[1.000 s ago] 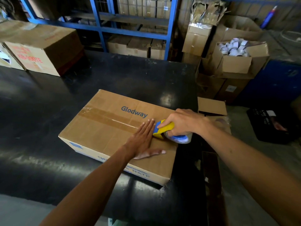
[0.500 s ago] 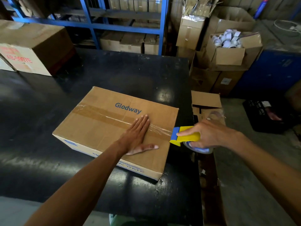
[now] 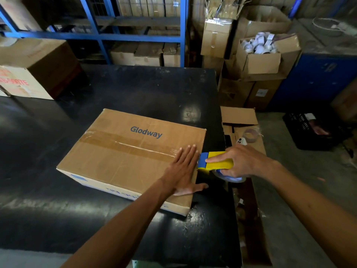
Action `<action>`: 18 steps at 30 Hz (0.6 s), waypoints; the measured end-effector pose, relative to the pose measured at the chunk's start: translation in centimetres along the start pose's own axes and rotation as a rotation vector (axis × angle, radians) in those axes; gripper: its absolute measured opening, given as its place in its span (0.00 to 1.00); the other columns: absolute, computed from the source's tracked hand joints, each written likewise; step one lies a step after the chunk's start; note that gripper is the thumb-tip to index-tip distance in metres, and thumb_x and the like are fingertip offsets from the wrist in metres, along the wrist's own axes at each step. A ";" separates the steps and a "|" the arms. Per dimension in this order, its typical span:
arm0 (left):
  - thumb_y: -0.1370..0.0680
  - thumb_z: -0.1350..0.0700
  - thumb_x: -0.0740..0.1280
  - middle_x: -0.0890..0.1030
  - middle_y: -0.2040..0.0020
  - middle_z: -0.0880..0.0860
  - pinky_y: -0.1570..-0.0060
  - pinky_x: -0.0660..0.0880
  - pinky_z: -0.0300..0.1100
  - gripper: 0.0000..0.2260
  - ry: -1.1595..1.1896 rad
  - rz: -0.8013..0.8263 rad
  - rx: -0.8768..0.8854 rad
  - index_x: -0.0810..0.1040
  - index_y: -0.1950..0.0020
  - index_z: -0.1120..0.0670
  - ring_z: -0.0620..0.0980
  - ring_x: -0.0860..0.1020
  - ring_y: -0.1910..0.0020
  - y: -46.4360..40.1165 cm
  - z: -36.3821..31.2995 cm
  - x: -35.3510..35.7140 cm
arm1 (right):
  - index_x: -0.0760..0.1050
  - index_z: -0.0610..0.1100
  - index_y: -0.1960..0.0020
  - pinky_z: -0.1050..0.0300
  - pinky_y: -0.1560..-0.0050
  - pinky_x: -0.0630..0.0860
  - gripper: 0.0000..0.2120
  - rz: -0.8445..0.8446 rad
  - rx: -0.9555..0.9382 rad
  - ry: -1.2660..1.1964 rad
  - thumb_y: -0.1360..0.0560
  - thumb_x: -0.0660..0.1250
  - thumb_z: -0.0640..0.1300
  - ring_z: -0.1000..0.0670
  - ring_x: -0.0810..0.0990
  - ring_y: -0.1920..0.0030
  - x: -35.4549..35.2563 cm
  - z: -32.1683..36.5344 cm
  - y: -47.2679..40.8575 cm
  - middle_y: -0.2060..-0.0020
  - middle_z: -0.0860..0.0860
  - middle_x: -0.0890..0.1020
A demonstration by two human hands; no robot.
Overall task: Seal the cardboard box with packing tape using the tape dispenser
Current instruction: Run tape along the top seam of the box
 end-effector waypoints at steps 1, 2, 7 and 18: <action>0.24 0.29 0.48 0.41 0.18 0.61 0.21 0.40 0.54 0.46 -0.012 -0.006 0.004 0.41 0.19 0.61 0.57 0.38 0.19 0.1 0.2 0.1 | 0.65 0.71 0.30 0.60 0.60 0.69 0.25 0.006 -0.005 -0.020 0.25 0.67 0.59 0.57 0.72 0.61 0.0 -0.2 0.1 0.54 0.53 0.74; 0.24 0.32 0.49 0.43 0.18 0.62 0.21 0.40 0.54 0.45 -0.021 -0.013 0.004 0.43 0.19 0.61 0.58 0.39 0.19 0.3 0.4 0.1 | 0.64 0.73 0.31 0.59 0.60 0.70 0.25 0.008 -0.008 -0.038 0.25 0.66 0.60 0.57 0.73 0.61 -0.1 -0.6 0.3 0.55 0.53 0.74; 0.25 0.34 0.45 0.40 0.19 0.62 0.21 0.38 0.54 0.44 -0.028 0.006 0.027 0.43 0.19 0.62 0.59 0.38 0.20 0.3 0.1 0.0 | 0.59 0.79 0.33 0.59 0.61 0.70 0.25 -0.004 0.034 0.025 0.30 0.60 0.69 0.57 0.73 0.61 -0.4 -3.4 3.1 0.58 0.55 0.74; 0.26 0.35 0.43 0.43 0.18 0.62 0.21 0.38 0.54 0.44 -0.005 -0.023 0.043 0.45 0.19 0.63 0.58 0.40 0.19 0.2 0.3 0.0 | 0.70 0.68 0.33 0.53 0.58 0.68 0.20 0.023 -0.062 0.307 0.25 0.61 0.60 0.46 0.78 0.56 3.8 3.2 -0.4 0.54 0.48 0.76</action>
Point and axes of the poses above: each hand's wrist, its own y-axis away from the middle knuckle, its own x-axis out of the palm, z = x × y, the point moved 4 cm from there along -y, towards the middle knuckle
